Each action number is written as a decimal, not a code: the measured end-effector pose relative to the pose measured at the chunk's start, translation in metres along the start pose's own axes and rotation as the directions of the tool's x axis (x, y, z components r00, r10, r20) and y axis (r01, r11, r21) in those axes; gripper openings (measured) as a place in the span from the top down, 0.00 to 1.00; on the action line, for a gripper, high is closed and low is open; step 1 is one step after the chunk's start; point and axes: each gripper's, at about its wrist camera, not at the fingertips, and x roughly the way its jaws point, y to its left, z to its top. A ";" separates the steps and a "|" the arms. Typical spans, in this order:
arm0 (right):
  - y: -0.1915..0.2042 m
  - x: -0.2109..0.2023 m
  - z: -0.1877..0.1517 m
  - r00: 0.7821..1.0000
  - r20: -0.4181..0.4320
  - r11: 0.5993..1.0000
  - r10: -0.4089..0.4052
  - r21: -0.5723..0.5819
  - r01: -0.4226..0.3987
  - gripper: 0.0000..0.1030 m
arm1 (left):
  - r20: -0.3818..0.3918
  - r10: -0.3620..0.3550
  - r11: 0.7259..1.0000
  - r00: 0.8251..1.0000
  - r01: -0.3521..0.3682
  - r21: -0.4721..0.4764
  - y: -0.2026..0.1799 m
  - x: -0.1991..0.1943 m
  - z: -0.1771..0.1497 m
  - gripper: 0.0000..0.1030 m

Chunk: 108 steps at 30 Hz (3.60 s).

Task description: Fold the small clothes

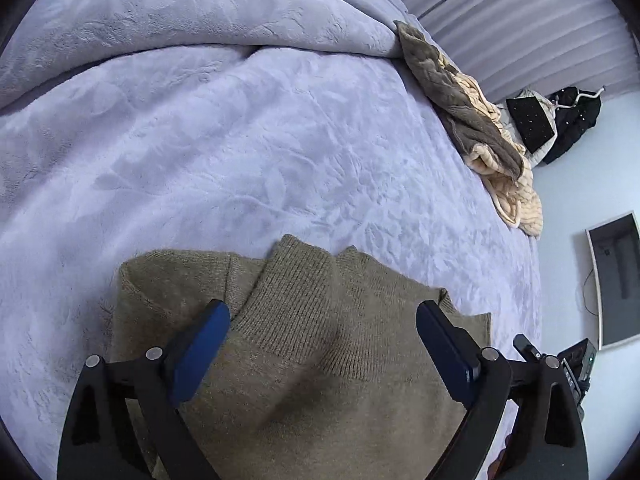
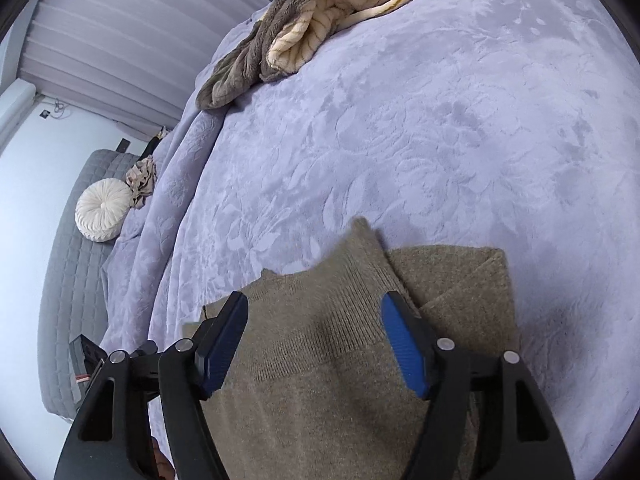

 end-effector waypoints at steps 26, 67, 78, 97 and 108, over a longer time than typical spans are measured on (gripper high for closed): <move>0.017 0.023 -0.019 0.906 0.107 0.787 -0.411 -0.460 0.411 0.30 | 0.078 0.350 0.861 0.933 -0.354 0.365 -0.024 0.042 -0.022 0.08; 0.094 -0.045 -0.213 0.927 0.100 0.709 -0.361 -0.616 0.343 0.27 | 0.078 0.252 0.942 0.965 -0.263 0.211 0.068 -0.050 -0.183 0.02; 0.153 0.013 -0.206 0.935 0.025 0.693 -0.353 -0.665 0.279 0.27 | 0.077 0.106 0.960 0.991 -0.122 0.254 0.063 -0.046 -0.173 0.11; 0.276 0.218 -0.194 0.847 -0.246 0.742 -0.472 -0.630 0.231 0.00 | 0.064 -0.086 0.988 0.994 0.076 0.135 0.085 -0.046 -0.160 0.64; 0.277 0.177 -0.193 0.873 -0.182 0.700 -0.451 -0.679 0.220 0.81 | 0.081 0.023 0.976 0.996 -0.040 0.214 0.040 -0.058 -0.160 0.80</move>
